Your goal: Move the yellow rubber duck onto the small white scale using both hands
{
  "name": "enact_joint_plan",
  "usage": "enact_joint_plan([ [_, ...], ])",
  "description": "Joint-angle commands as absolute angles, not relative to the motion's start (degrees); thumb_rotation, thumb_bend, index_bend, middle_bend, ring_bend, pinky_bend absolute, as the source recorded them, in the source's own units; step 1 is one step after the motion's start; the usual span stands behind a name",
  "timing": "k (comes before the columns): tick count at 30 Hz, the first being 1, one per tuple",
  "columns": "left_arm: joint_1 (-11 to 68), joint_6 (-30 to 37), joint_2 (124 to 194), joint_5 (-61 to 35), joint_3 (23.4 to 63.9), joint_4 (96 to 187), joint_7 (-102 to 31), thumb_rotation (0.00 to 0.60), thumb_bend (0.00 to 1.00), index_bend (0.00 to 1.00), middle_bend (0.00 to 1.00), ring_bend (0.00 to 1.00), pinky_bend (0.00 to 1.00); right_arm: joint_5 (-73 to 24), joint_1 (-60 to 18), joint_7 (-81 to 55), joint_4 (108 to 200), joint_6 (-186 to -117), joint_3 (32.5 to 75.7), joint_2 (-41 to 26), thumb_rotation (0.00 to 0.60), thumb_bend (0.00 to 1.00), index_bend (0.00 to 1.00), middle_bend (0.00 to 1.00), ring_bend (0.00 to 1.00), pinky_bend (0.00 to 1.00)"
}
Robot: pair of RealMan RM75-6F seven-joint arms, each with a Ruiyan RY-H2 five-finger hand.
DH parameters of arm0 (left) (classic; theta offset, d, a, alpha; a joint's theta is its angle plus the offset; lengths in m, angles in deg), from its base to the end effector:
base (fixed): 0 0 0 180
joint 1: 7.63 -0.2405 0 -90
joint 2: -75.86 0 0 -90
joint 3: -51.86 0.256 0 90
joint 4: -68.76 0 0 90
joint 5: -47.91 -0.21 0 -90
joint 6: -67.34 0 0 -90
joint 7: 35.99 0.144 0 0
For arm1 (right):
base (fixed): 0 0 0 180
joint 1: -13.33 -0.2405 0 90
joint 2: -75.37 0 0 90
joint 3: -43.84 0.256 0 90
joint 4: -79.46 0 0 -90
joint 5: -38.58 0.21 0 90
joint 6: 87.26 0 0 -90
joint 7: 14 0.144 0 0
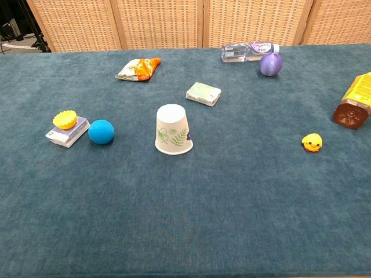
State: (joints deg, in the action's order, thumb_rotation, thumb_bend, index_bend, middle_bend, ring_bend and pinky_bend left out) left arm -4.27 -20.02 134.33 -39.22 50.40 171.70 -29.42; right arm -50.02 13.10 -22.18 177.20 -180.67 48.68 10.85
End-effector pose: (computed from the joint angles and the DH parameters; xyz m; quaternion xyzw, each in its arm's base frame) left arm -0.2829 0.1659 0.1745 -0.6003 -0.3777 -0.3813 0.5929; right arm -0.2897 -0.1612 0.1714 0.5622 -0.3376 0.4113 0.6331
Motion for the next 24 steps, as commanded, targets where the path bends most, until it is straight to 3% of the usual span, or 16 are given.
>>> enact_joint_plan([
  [1, -4.3, -19.8, 134.0, -39.0, 50.4, 171.9, -29.9, 0.600, 0.00, 0.00, 0.00, 0.00, 0.00, -50.0, 13.0, -22.1, 177.3, -180.2, 48.5, 11.0, 0.600, 0.00, 0.04, 0.00, 0.00, 0.00],
  [6, -4.0, -19.1, 133.7, -38.5, 50.3, 172.0, -30.5, 0.600, 0.00, 0.00, 0.00, 0.00, 0.00, -50.8, 12.6, -20.8, 177.1, -179.2, 48.1, 11.2, 0.600, 0.00, 0.05, 0.00, 0.00, 0.00],
  [13, -3.6, -18.3, 133.8, -38.5, 50.3, 172.0, -30.1, 0.600, 0.00, 0.00, 0.00, 0.00, 0.00, -53.0, 9.8, -15.8, 175.2, -175.9, 47.9, 10.6, 0.600, 0.00, 0.16, 0.00, 0.00, 0.00],
  [19, -2.8, -17.2, 134.3, -37.6, 49.8, 172.2, -28.7, 0.600, 0.00, 0.00, 0.00, 0.00, 0.00, -52.9, 3.1, -15.7, 173.9, -167.7, 49.8, 8.3, 0.600, 0.19, 0.29, 0.00, 0.00, 0.00],
  [24, -2.9, -17.3, 134.4, -37.6, 49.9, 172.3, -28.6, 0.600, 0.00, 0.00, 0.00, 0.00, 0.00, -50.7, -1.5, -20.3, 173.9, -161.5, 51.4, 5.8, 0.600, 0.26, 0.30, 0.00, 0.00, 0.00],
])
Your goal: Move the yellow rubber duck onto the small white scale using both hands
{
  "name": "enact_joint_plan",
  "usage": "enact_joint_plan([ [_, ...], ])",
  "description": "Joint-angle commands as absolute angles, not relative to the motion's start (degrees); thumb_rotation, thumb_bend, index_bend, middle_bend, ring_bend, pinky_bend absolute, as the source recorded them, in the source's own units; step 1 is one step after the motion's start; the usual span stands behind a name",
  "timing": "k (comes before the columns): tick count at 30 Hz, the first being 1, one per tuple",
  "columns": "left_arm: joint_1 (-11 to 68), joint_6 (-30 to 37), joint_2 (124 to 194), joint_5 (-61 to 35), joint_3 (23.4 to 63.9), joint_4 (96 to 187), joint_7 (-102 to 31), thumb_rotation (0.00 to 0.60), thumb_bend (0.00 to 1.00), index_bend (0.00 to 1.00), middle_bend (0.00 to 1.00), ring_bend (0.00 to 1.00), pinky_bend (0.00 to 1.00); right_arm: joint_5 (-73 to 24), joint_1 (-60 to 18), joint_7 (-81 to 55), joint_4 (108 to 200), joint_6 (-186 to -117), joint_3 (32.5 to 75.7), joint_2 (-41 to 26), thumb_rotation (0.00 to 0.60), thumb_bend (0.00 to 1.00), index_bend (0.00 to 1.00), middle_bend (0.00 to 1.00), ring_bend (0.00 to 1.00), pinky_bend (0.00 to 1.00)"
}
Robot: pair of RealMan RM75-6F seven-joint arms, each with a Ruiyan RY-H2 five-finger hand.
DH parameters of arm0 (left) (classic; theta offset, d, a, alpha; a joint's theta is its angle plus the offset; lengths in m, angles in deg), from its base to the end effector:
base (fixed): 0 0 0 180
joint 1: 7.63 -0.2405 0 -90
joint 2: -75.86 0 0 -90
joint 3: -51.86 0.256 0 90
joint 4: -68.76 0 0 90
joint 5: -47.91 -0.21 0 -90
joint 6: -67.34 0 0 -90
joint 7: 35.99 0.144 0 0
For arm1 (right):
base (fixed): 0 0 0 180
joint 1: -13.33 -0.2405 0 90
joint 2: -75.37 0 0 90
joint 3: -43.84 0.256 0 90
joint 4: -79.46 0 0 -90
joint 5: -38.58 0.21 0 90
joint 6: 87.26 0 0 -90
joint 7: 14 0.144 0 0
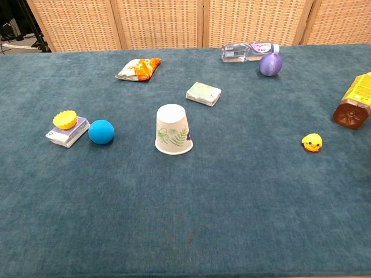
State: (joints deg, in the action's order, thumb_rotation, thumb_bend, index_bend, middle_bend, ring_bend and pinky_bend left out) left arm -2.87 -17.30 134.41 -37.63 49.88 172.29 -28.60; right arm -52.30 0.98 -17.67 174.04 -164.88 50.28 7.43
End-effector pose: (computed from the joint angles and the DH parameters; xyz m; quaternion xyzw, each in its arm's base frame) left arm -0.2816 0.1744 0.1692 -0.6071 -0.3864 -0.3719 0.5863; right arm -0.2584 -0.2272 0.1223 0.6543 -0.3535 0.4319 0.5103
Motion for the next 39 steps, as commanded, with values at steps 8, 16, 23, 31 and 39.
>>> enact_joint_plan([
  [8, -2.4, -16.3, 133.9, -36.8, 49.7, 172.3, -29.4, 0.600, 0.00, 0.00, 0.00, 0.00, 0.00, -44.0, -7.3, -30.9, 172.8, -152.3, 52.4, 1.4, 0.600, 0.28, 0.31, 0.00, 0.00, 0.00],
  [16, -2.5, -16.5, 133.6, -37.1, 49.9, 172.3, -30.2, 0.600, 0.00, 0.00, 0.00, 0.00, 0.00, -38.9, -11.1, -37.4, 168.9, -147.7, 52.2, -4.6, 0.600, 0.34, 0.33, 0.00, 0.00, 0.00],
  [23, -2.4, -16.2, 133.6, -36.9, 49.9, 172.4, -30.1, 0.600, 0.00, 0.00, 0.00, 0.00, 0.00, -35.6, -12.9, -39.6, 165.7, -145.8, 51.9, -7.4, 0.600, 0.34, 0.34, 0.00, 0.00, 0.00],
  [31, -2.1, -15.8, 133.7, -36.3, 49.7, 172.4, -29.8, 0.600, 0.00, 0.00, 0.00, 0.00, 0.00, -33.4, -14.5, -40.3, 162.8, -144.4, 51.7, -9.2, 0.600, 0.34, 0.35, 0.00, 0.00, 0.00],
  [39, -2.0, -15.5, 133.9, -35.9, 49.6, 172.4, -29.1, 0.600, 0.00, 0.00, 0.00, 0.00, 0.00, -31.9, -15.9, -40.6, 160.0, -143.6, 51.5, -10.7, 0.600, 0.34, 0.37, 0.00, 0.00, 0.00],
])
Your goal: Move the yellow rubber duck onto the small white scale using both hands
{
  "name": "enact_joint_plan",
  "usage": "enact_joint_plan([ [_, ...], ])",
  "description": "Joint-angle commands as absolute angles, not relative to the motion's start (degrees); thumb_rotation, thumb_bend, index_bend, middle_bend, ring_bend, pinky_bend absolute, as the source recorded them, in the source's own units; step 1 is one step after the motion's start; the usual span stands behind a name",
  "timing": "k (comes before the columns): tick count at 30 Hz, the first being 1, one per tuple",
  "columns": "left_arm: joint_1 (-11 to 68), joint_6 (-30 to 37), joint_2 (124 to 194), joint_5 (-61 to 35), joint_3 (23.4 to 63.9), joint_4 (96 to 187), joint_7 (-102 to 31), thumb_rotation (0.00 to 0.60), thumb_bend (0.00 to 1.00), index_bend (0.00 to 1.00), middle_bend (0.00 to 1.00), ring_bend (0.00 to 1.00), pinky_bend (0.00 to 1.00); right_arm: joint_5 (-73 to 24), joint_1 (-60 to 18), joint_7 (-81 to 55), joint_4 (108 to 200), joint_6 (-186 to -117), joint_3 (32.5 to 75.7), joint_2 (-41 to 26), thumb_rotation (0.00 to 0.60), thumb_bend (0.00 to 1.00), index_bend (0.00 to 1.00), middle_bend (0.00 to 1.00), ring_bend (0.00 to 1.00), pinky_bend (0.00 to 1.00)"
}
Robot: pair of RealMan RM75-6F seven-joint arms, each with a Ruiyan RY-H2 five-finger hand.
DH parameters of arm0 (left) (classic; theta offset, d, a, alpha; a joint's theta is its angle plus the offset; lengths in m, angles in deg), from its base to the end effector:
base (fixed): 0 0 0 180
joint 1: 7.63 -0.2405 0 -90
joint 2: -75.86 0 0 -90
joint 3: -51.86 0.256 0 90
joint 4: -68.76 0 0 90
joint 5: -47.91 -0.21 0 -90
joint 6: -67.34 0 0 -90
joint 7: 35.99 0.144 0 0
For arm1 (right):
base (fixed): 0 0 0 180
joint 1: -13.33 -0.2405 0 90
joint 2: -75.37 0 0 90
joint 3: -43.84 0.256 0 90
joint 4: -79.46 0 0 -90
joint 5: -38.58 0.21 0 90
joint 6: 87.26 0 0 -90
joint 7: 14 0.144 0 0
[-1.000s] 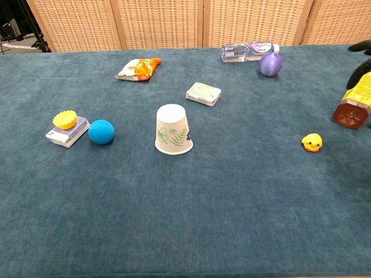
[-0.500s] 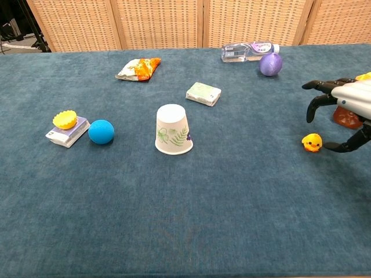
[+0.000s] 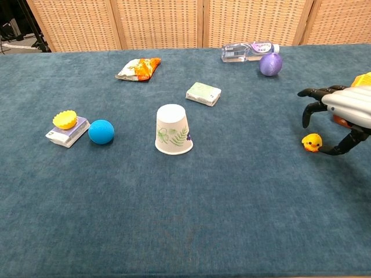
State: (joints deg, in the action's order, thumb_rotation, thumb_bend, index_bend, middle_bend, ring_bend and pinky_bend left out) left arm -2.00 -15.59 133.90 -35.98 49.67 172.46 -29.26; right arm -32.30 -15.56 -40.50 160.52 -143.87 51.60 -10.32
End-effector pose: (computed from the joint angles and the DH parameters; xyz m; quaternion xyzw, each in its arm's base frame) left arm -0.2838 0.1793 0.1693 -0.6064 -0.3976 -0.3653 0.5837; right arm -0.2413 -0.3048 0.0051 0.7529 -0.3380 0.2715 0.4951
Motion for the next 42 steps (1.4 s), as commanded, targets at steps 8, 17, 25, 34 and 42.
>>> enact_joint_plan([
  [8, -1.8, -15.3, 134.0, -35.4, 49.5, 172.6, -28.7, 0.600, 0.00, 0.00, 0.00, 0.00, 0.00, -30.8, -16.7, -40.4, 158.1, -143.3, 51.1, -11.8, 0.600, 0.34, 0.41, 0.00, 0.00, 0.00],
  [17, -1.6, -15.0, 134.0, -35.1, 49.5, 172.6, -28.5, 0.600, 0.00, 0.00, 0.00, 0.00, 0.00, -29.3, -17.5, -40.9, 156.7, -142.7, 50.9, -12.6, 0.600, 0.41, 0.45, 0.00, 0.00, 0.00],
  [25, -1.6, -15.0, 133.9, -35.2, 49.6, 172.6, -28.8, 0.600, 0.00, 0.00, 0.00, 0.00, 0.00, -29.7, -17.4, -41.2, 158.1, -144.2, 50.4, -11.9, 0.600, 0.47, 0.48, 0.00, 0.00, 0.00],
  [34, -1.7, -15.1, 133.5, -35.6, 49.7, 172.7, -29.8, 0.600, 0.00, 0.00, 0.00, 0.00, 0.00, -37.5, -16.6, -39.6, 167.0, -149.4, 48.9, -7.1, 0.600, 0.47, 0.49, 0.00, 0.00, 0.00],
  [42, -1.9, -15.6, 133.2, -36.3, 50.0, 172.7, -30.5, 0.600, 0.00, 0.00, 0.00, 0.00, 0.00, -50.1, -20.1, -40.0, 175.2, -149.6, 46.7, -4.2, 0.600, 0.49, 0.51, 0.00, 0.00, 0.00],
])
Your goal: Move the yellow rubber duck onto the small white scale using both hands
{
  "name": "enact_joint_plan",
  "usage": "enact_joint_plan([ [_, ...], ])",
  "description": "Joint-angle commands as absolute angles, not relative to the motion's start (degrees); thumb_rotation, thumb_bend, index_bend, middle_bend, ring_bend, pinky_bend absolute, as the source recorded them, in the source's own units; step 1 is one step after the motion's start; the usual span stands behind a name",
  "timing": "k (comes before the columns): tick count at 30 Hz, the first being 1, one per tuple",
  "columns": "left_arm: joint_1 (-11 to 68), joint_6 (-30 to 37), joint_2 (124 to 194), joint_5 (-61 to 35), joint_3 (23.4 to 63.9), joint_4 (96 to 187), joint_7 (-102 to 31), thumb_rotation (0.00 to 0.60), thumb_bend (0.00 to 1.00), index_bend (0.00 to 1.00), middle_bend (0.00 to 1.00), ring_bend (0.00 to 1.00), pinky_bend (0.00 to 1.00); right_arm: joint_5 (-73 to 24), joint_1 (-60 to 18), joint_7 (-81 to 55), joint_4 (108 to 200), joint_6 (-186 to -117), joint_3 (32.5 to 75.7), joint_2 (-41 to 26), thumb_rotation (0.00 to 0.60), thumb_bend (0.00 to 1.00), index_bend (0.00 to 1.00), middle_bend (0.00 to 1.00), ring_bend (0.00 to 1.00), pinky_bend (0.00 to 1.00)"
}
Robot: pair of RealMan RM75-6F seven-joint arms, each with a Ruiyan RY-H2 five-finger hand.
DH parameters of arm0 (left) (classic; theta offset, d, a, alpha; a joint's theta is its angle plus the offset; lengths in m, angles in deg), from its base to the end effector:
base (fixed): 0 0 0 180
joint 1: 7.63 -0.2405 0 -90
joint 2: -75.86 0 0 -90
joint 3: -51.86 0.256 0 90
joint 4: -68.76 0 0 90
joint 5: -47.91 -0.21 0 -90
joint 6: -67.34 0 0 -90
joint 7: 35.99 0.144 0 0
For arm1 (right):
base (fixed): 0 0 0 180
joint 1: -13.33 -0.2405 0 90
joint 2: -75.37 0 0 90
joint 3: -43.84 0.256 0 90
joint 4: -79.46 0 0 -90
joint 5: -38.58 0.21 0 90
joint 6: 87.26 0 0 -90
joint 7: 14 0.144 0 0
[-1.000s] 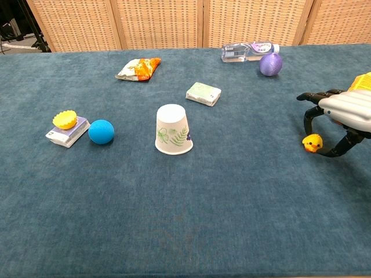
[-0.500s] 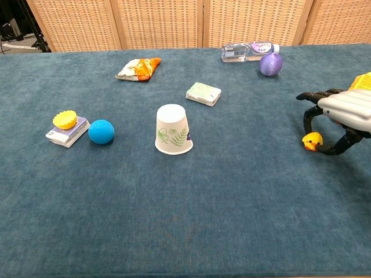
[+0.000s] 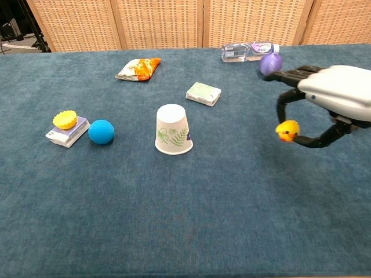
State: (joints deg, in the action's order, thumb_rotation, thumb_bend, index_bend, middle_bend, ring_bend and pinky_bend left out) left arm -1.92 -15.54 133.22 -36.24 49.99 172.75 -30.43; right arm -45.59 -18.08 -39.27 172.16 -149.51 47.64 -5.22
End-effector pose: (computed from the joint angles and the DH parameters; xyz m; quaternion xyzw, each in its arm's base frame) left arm -0.2833 0.1785 0.1714 -0.6061 -0.4020 -0.3685 0.5790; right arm -0.1774 -0.2781 0.0176 0.7964 -0.2499 0.3574 0.4191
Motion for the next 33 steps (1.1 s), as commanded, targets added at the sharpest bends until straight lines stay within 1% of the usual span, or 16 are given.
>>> enact_joint_plan([
  [1, -1.9, -15.5, 133.1, -36.3, 50.1, 172.7, -30.6, 0.600, 0.00, 0.00, 0.00, 0.00, 0.00, -50.6, -20.4, -40.4, 175.6, -149.3, 46.7, -4.3, 0.600, 0.49, 0.51, 0.00, 0.00, 0.00],
  [5, -2.0, -15.6, 132.9, -36.5, 50.1, 172.6, -31.2, 0.600, 0.00, 0.00, 0.00, 0.00, 0.00, -52.2, -23.9, -44.0, 178.3, -145.1, 47.1, -6.0, 0.600, 0.49, 0.51, 0.00, 0.00, 0.00],
  [8, -1.9, -15.5, 132.8, -36.4, 50.0, 172.5, -31.4, 0.600, 0.00, 0.00, 0.00, 0.00, 0.00, -53.0, -25.2, -45.6, 179.3, -143.6, 47.1, -7.0, 0.600, 0.49, 0.51, 0.00, 0.00, 0.00],
  [12, -1.5, -14.7, 132.7, -36.1, 50.0, 172.4, -31.5, 0.600, 0.00, 0.00, 0.00, 0.00, 0.00, -54.6, -28.1, -49.7, 180.4, -140.3, 47.4, -10.6, 0.600, 0.50, 0.51, 0.00, 0.00, 0.00],
  [22, -0.9, -13.2, 132.8, -36.1, 50.4, 172.4, -31.0, 0.600, 0.00, 0.00, 0.00, 0.00, 0.00, -53.3, -34.0, -56.4, 175.3, -133.6, 49.0, -20.1, 0.600, 0.50, 0.51, 0.00, 0.00, 0.00],
  [33, -0.5, -12.5, 132.4, -35.8, 50.4, 172.4, -31.6, 0.600, 0.00, 0.00, 0.00, 0.00, 0.00, -51.9, -36.9, -58.6, 170.1, -132.0, 49.8, -24.4, 0.600, 0.50, 0.51, 0.00, 0.00, 0.00],
])
